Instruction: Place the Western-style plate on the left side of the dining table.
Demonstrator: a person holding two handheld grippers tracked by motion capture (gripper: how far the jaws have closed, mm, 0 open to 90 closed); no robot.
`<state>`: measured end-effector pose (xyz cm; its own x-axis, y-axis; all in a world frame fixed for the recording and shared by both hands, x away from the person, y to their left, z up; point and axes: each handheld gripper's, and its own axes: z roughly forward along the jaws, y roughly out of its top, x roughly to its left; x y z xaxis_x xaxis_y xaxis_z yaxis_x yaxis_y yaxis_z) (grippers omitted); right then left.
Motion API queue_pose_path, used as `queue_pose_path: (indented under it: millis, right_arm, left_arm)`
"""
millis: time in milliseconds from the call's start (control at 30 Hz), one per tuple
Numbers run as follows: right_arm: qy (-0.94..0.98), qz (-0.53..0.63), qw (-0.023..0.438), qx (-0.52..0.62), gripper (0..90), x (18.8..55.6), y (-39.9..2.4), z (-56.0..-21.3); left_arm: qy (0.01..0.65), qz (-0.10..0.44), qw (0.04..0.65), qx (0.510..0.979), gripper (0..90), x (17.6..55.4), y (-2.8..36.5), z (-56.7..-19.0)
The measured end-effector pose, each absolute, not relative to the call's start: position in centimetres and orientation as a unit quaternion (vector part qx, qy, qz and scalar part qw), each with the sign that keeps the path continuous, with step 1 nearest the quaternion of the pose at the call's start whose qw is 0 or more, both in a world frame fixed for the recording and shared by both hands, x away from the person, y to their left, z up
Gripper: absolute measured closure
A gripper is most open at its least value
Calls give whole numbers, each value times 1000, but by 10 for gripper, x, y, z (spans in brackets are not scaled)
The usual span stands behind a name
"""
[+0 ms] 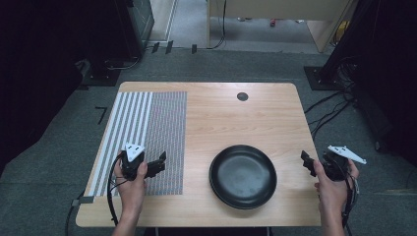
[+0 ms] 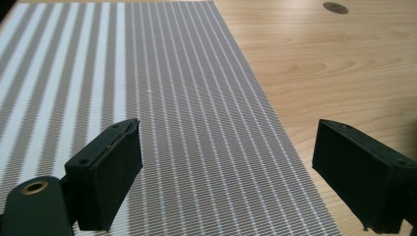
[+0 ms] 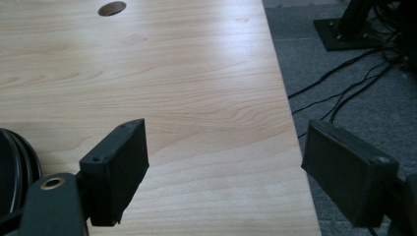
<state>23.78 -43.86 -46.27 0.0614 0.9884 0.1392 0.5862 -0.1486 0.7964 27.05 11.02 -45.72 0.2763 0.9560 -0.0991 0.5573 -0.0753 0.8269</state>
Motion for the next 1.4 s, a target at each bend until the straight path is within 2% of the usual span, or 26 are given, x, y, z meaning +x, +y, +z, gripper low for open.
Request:
queue_pose_path:
  millis: [267,733,1000,1100,1167,1400]
  right_arm:
    - [578,357,280,678,190,234,-432,-464]
    - [576,381,284,665,306,228,-409,-454]
    - [586,384,279,657,329,229,-400,-455]
    - [588,388,277,654,377,228,-397,-455]
    - [600,394,268,643,448,228,-392,-456]
    - [607,408,244,637,521,229,-384,-460]
  left_arm:
    - [524,228,419,706,113,270,84,-456]
    - [506,198,436,718,97,262,53,-458]
    - [497,185,432,730,98,259,39,-462]
    - [493,181,429,735,98,257,34,-463]
    - [492,176,432,735,99,256,31,-463]
    - [485,162,428,746,108,252,18,-466]
